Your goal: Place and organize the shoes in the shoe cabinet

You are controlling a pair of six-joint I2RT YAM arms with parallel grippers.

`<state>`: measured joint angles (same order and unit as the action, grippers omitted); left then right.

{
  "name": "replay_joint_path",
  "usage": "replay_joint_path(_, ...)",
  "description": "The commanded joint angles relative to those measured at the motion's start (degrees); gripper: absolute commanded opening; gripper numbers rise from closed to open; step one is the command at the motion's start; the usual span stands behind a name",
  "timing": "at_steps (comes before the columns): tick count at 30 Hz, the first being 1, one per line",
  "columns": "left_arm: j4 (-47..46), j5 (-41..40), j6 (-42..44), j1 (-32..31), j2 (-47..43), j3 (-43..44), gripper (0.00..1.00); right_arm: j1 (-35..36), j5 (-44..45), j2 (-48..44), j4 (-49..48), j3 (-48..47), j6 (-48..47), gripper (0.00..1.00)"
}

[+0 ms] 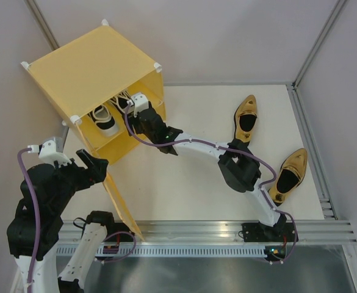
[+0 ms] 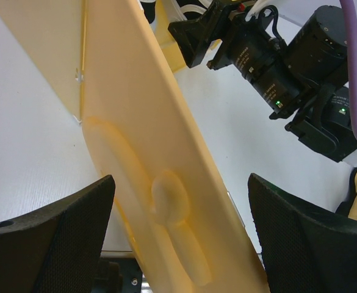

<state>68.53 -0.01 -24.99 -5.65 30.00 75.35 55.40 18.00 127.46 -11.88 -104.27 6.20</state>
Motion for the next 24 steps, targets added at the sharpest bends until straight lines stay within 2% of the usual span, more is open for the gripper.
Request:
replay_joint_path(1,1.52,-0.69,1.00,-0.06,0.15,-0.38,0.92,0.06,0.55,1.04,-5.26,-4.80,1.27,0.19)
replay_joint_path(4,1.52,-0.60,1.09,0.03,0.06,-0.38,0.92,0.15,0.19,1.30,-5.00,-5.51,1.45,0.37)
replay_joint_path(6,1.60,-0.52,1.17,0.03,0.06,-0.38,0.92,0.06,-0.24,1.48,-4.56,-6.03,1.71,0.42)
replay_joint_path(10,1.69,-0.34,1.09,0.03,0.06,-0.21,0.92,0.15,-2.00,1.39,-3.42,-6.21,1.89,0.64)
replay_joint_path(13,1.61,-0.34,1.09,0.03,-0.20,-0.20,0.92,0.15,-2.97,-0.45,-3.24,-4.20,1.80,0.77)
replay_joint_path(19,1.52,-0.25,0.82,0.03,-0.29,-0.12,0.92,0.33,-5.34,-5.02,-3.85,0.55,1.45,0.96)
replay_joint_path(24,1.69,-0.25,0.65,0.03,-0.29,0.23,0.92,0.50,-5.78,-8.45,-4.38,4.24,1.36,0.98)
